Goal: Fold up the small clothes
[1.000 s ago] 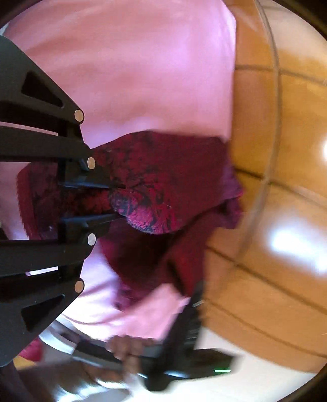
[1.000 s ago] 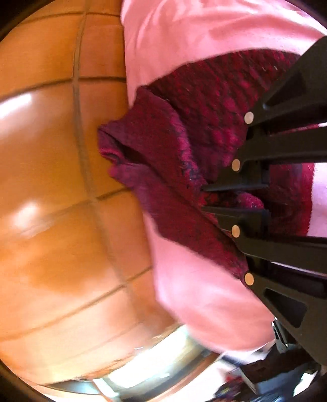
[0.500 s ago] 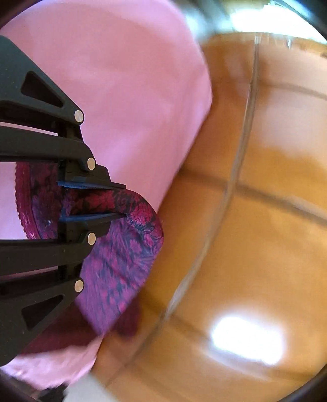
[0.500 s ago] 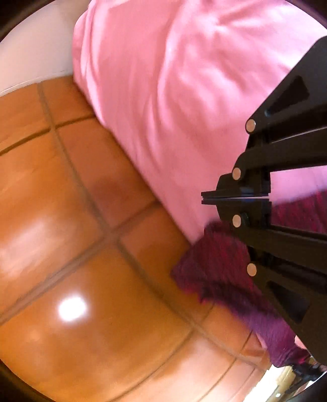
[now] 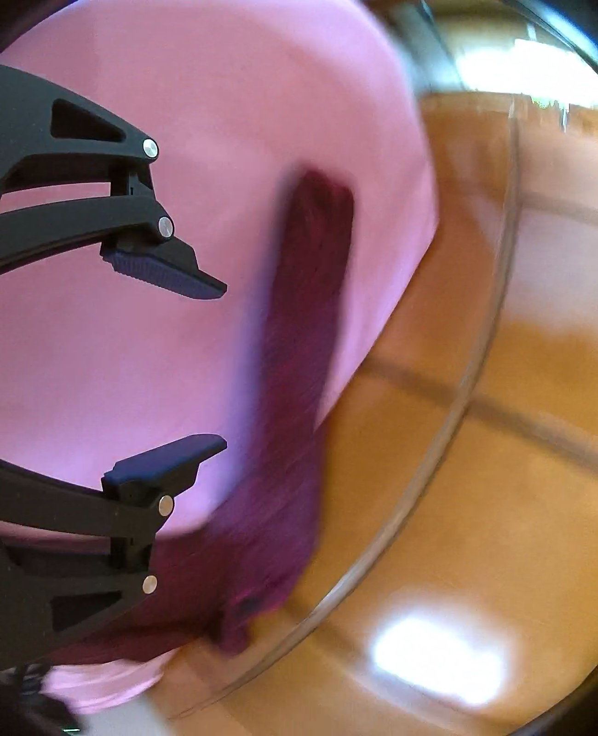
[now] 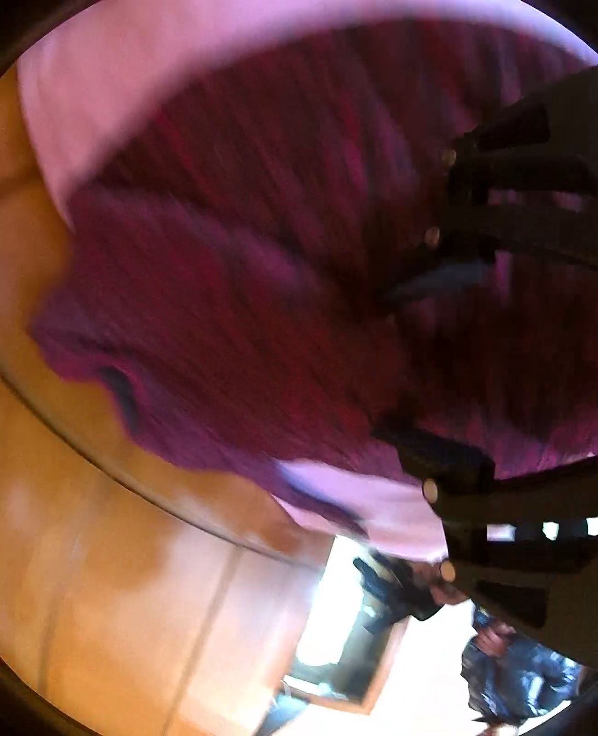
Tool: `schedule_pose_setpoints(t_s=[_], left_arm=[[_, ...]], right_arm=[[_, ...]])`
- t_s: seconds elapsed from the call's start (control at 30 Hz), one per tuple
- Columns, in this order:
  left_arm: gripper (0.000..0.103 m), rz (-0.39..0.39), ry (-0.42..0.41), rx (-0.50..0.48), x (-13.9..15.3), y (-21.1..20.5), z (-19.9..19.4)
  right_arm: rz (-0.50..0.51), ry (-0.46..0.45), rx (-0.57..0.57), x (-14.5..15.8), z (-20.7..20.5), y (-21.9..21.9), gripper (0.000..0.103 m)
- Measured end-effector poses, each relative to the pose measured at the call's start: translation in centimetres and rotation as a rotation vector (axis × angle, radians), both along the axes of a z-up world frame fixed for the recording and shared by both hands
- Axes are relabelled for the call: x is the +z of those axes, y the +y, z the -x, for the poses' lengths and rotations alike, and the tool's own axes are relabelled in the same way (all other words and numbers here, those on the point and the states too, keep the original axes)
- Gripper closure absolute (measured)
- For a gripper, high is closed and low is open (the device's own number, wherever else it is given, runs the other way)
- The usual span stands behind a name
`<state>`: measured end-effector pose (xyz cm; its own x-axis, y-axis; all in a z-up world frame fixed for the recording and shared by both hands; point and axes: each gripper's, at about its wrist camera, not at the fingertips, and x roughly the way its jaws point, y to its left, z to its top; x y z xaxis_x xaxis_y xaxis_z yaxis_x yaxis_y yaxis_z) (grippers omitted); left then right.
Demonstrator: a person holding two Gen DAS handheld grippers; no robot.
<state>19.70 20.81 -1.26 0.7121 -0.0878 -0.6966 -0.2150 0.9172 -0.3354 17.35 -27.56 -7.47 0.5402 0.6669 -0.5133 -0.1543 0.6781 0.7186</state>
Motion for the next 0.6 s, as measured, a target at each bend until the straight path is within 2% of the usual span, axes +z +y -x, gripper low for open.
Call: schedule_pose_setpoints(t_s=[0.03,0.1,0.17,0.23,0.27,0.37,0.4,0.43,0.47,0.5,0.53,0.6], left_arm=[[0.044,0.020,0.009,-0.048,-0.5,-1.1,0.4],[0.044,0.076,0.022,-0.152,-1.7,-3.5,1.7],[0.044,0.112,0.041,-0.232,-2.5,-5.8,3.1],[0.044,0.181,0.052,-0.307,-3.5,-7.5,4.6],[0.044,0.205,0.055,-0.326,-3.7,-7.9,4.9],[0.044,0.345,0.064,-0.379,-4.7,-9.2,6.4],[0.044,0.382,0.067,-0.388,-5.1,-9.5,6.6],[0.044,0.410,0.066,-0.397,-5.4,-9.8,6.7],[0.044,0.434,0.061,-0.401,-5.8,-10.2,7.1],[0.044,0.458,0.059,-0.407,-6.0,-10.5,7.3],[0.044,0.475,0.060,-0.420,-6.3,-11.0,7.5],[0.044,0.493,0.074,-0.427,-6.3,-11.1,8.0]], right_arm=[[0.029,-0.022,0.017,0.5,-0.1,1.4,0.079],[0.091,-0.095,0.003,2.5,0.0,2.3,0.092],[0.089,-0.181,-0.057,4.9,0.5,0.7,0.093],[0.125,-0.261,-0.172,7.5,0.6,-2.8,0.093],[0.111,-0.282,-0.241,8.7,0.4,-5.3,0.093],[-0.033,-0.255,-0.428,9.7,-0.6,-12.7,0.093],[-0.104,-0.243,-0.512,9.7,-1.3,-15.7,0.089],[-0.156,-0.242,-0.545,9.5,-1.8,-17.5,0.076],[-0.217,-0.236,-0.580,9.1,-2.3,-19.4,0.056],[-0.292,-0.207,-0.660,8.4,-2.5,-21.5,0.016],[-0.307,-0.198,-0.709,8.1,-2.2,-22.3,0.012],[-0.293,-0.186,-0.775,7.1,-1.3,-23.9,0.012]])
